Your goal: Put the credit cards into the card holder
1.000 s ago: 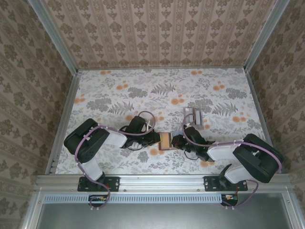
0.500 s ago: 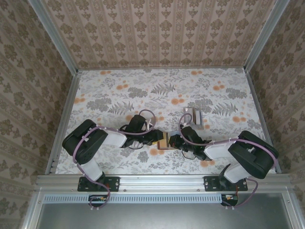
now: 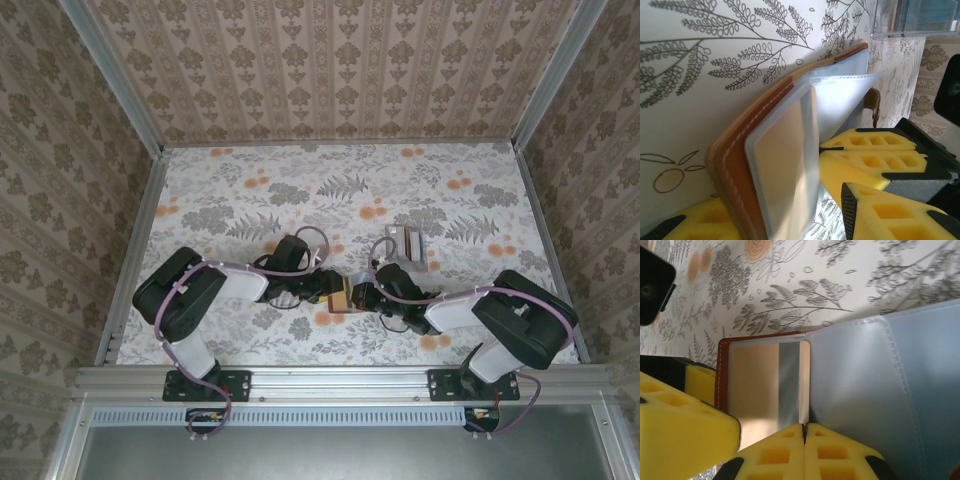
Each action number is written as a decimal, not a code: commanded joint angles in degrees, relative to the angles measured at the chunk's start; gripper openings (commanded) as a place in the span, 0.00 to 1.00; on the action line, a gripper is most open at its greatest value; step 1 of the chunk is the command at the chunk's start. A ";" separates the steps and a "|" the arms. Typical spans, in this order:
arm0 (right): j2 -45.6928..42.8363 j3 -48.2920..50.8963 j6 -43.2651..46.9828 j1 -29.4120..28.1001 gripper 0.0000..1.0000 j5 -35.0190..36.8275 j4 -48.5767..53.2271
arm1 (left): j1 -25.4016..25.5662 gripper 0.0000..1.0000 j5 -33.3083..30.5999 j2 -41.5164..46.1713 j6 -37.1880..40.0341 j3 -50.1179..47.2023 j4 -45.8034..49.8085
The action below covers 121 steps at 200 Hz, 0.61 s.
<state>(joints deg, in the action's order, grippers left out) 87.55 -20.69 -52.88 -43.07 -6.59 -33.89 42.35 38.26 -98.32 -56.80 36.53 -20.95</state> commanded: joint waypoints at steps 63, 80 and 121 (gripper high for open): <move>-3.33 -1.99 6.76 -1.76 0.12 -5.58 6.40 | -0.29 0.28 0.37 -4.51 3.36 1.19 1.52; -6.13 -2.38 7.74 -1.80 0.14 -3.96 10.36 | -0.58 0.22 0.04 -4.40 4.13 1.39 3.28; -14.38 -4.01 10.47 -1.79 0.28 0.07 23.60 | -0.84 0.20 -0.56 -4.27 5.63 2.29 5.96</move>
<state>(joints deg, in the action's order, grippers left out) 77.84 -22.83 -45.28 -44.53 -9.89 -20.84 41.47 39.38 -100.88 -53.56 38.17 -18.70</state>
